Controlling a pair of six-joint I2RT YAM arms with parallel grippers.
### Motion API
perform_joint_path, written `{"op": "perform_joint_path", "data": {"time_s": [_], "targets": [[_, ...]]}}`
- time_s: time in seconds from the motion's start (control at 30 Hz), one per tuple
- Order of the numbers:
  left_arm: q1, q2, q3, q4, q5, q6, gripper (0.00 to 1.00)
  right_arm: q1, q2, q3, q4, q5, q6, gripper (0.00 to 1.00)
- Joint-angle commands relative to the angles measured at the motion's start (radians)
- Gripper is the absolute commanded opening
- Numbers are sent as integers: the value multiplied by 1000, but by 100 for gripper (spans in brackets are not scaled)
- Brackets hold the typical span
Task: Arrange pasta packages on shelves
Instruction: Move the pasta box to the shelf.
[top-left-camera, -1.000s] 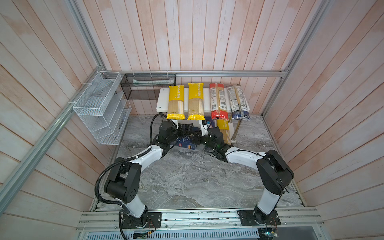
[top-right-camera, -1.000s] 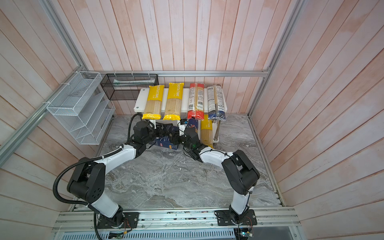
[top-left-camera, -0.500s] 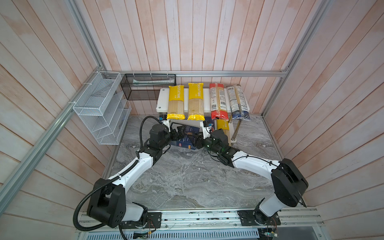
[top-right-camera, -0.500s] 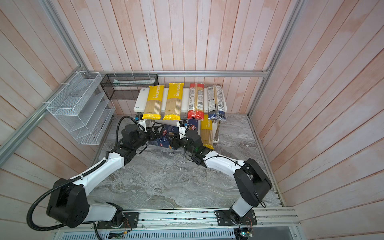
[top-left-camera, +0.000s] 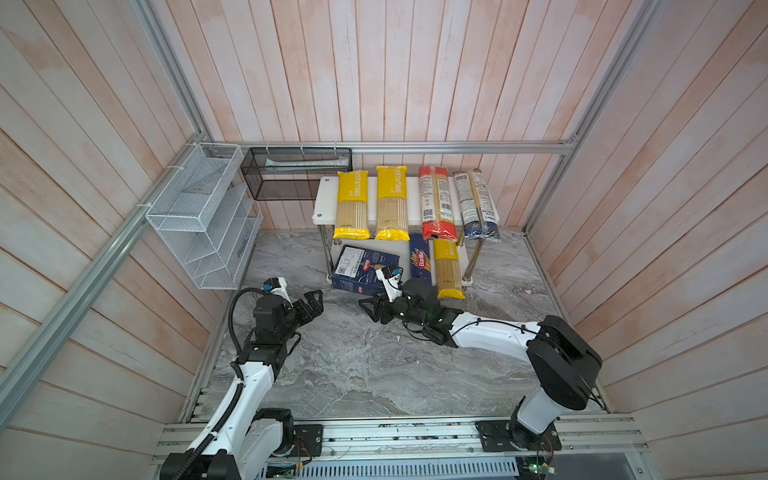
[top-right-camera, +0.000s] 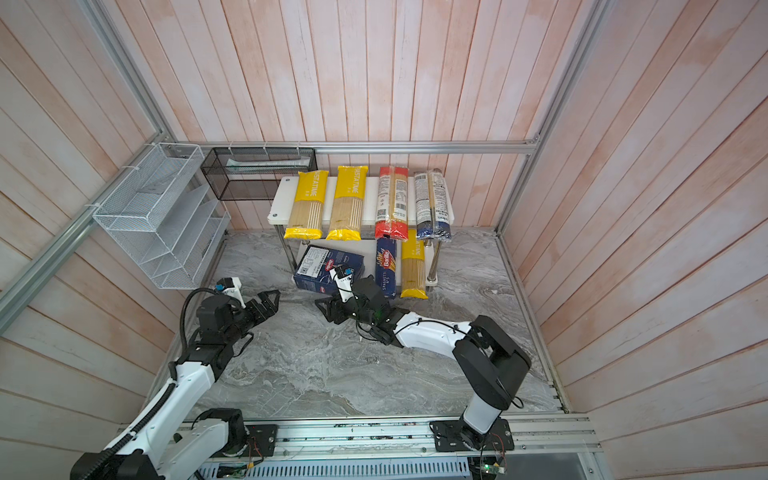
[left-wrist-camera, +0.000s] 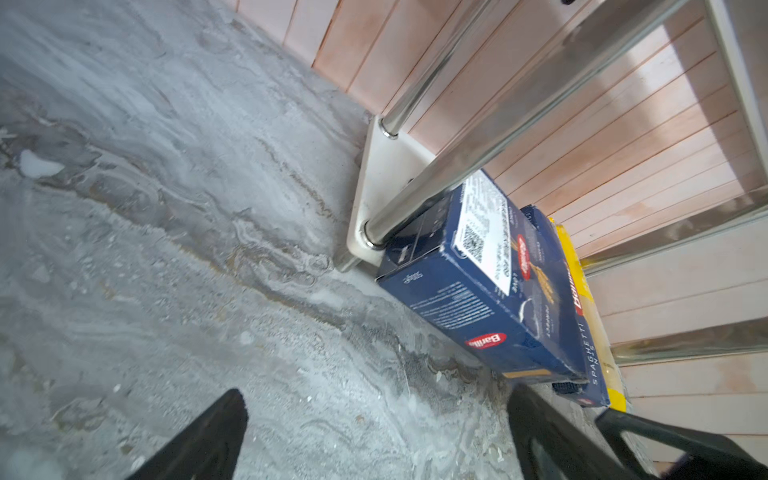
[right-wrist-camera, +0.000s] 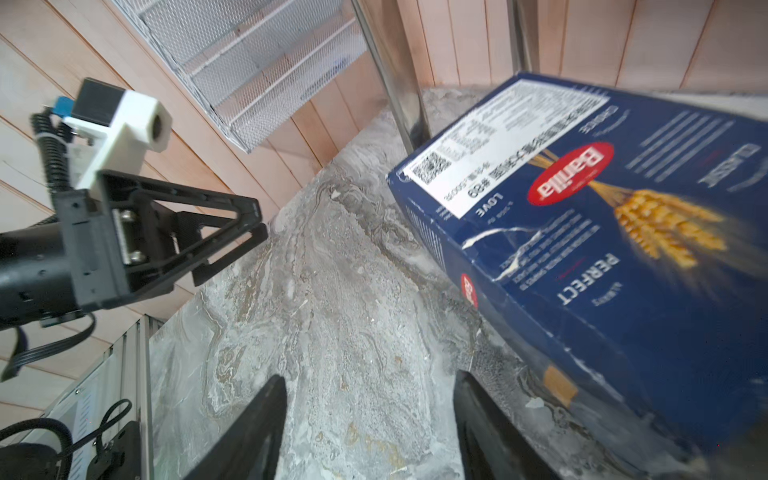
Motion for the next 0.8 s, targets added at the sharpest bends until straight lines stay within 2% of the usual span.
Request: {"op": "perform_joint_path", "data": {"time_s": [0.0,0.27,0.63,0.77], "targets": [[10,-43,-14,-20,8,-28,100,13,69,59,33,-46,11,64],[22,-63,-68,3,4,-34,100,21,189,125,70,-45,15,63],[24,-47,-109,58,34,-23,100,6,287,214,70,4,16,63],[24,-50,-110,53,26,-21,100,-21,301,202,89,-6,41,63]]}}
